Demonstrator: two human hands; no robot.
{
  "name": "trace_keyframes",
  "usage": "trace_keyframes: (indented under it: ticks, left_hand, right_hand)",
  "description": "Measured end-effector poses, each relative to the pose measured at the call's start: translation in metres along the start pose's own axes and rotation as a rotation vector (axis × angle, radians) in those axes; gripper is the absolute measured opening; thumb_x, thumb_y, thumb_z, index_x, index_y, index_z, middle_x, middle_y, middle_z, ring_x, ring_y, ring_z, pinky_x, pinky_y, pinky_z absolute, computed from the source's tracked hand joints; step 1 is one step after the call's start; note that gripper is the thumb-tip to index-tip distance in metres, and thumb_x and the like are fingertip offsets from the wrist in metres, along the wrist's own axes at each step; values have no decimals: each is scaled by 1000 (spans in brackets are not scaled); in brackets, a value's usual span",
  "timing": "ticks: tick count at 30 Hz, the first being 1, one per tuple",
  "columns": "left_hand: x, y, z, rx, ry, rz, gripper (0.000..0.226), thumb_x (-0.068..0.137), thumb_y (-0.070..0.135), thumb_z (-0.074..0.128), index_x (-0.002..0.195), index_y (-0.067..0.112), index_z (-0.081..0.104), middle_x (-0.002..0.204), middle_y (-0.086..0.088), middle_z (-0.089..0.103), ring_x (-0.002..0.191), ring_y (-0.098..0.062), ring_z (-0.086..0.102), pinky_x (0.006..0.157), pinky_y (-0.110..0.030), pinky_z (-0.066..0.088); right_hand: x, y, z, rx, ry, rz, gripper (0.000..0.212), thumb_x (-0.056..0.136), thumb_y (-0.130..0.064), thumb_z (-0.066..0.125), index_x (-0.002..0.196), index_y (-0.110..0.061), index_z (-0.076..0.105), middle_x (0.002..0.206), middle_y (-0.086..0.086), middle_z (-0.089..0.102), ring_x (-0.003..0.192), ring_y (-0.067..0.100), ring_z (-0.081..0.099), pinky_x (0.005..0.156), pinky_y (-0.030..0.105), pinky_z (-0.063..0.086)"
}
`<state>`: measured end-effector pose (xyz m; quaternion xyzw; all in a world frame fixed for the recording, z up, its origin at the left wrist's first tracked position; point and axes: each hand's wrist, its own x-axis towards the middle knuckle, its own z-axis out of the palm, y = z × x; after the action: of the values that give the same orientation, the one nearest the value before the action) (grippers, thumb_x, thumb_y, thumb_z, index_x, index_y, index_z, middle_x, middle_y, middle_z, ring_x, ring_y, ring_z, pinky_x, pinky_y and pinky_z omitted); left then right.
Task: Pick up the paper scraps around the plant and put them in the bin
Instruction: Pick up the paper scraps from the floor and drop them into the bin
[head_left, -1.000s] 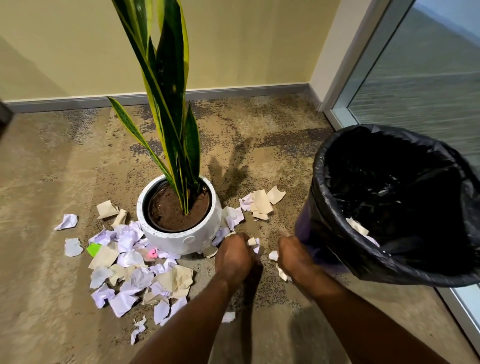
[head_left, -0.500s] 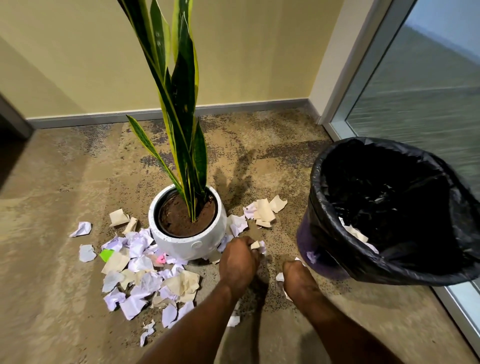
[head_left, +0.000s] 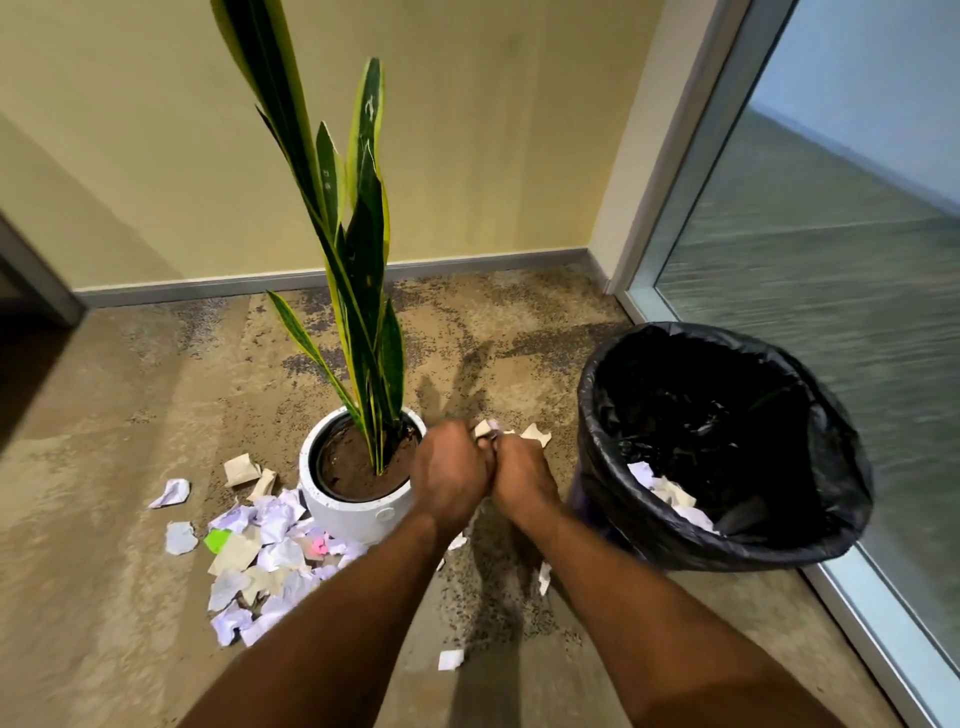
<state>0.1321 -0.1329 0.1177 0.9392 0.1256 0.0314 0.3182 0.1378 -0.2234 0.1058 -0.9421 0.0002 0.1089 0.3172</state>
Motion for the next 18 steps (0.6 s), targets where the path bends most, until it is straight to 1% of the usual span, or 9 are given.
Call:
trace_keyframes:
  ticks: [2,3,5,7,9,11,13,16,18]
  left_hand:
    - [7,13,-18,-25,48,31,14,92,23,58,93,13,68,79,-6,69,65,-20,62,54,-29,46]
    - [10,20,-25,-37,72,49,14,92,23,57,92,14,68,77,-4,67,63,-19,61,53,-28,45]
    - [15,34,-37,-73,104,75,13,92,24,56,92,15,66,75,0,64,64,-17,59,54,-29,47]
    - [17,49,-46,-113,106,101,11,93,25,57,94,18,66,73,4,63,65,-15,61,59,-35,55]
    - [18,65,-51,-125,101,115,10,92,27,59,96,21,65,75,4,65,66,-16,64,62,-38,57]
    - [16,83,-55,-146,97,129,8,91,27,62,95,21,66,75,4,65,66,-16,64,64,-38,58]
    - [14,99,-54,-187,64,162,9,91,25,63,95,18,67,76,2,65,66,-17,63,62,-36,58]
    - [8,125,-50,-188,-2,239,9,93,25,61,92,18,67,76,0,65,63,-16,61,51,-27,46]
    - [3,140,-42,-153,-22,270,7,92,22,61,91,20,67,73,3,63,62,-11,59,47,-23,37]
  right_hand:
    - [0,-17,-19,-2,60,8,32,96,-20,47,66,-17,57,63,-4,54,52,8,44,37,14,31]
    - [1,-23,-27,10,77,6,36,97,-21,47,62,-18,53,61,-4,52,50,6,42,31,12,25]
    - [2,-35,-50,46,89,16,34,96,-17,49,62,-17,52,60,-4,50,50,8,41,27,13,23]
    - [3,-41,-77,54,135,13,28,95,-16,52,68,-14,57,63,0,53,52,11,44,36,17,30]
    - [3,-41,-108,13,173,13,19,93,-10,56,75,-10,61,72,5,59,56,12,49,45,17,35]
    - [2,-33,-139,-32,202,23,14,88,-1,58,78,-8,67,78,7,65,61,13,53,51,15,37]
    - [1,-20,-167,-59,248,47,15,87,-2,58,78,-8,69,81,9,68,64,16,57,56,16,38]
    - [-1,4,-201,-95,315,84,15,89,-10,58,84,-5,71,88,17,70,78,26,63,66,24,46]
    - [-3,21,-217,-115,341,113,14,88,-10,59,86,-4,72,90,21,70,86,31,66,73,29,50]
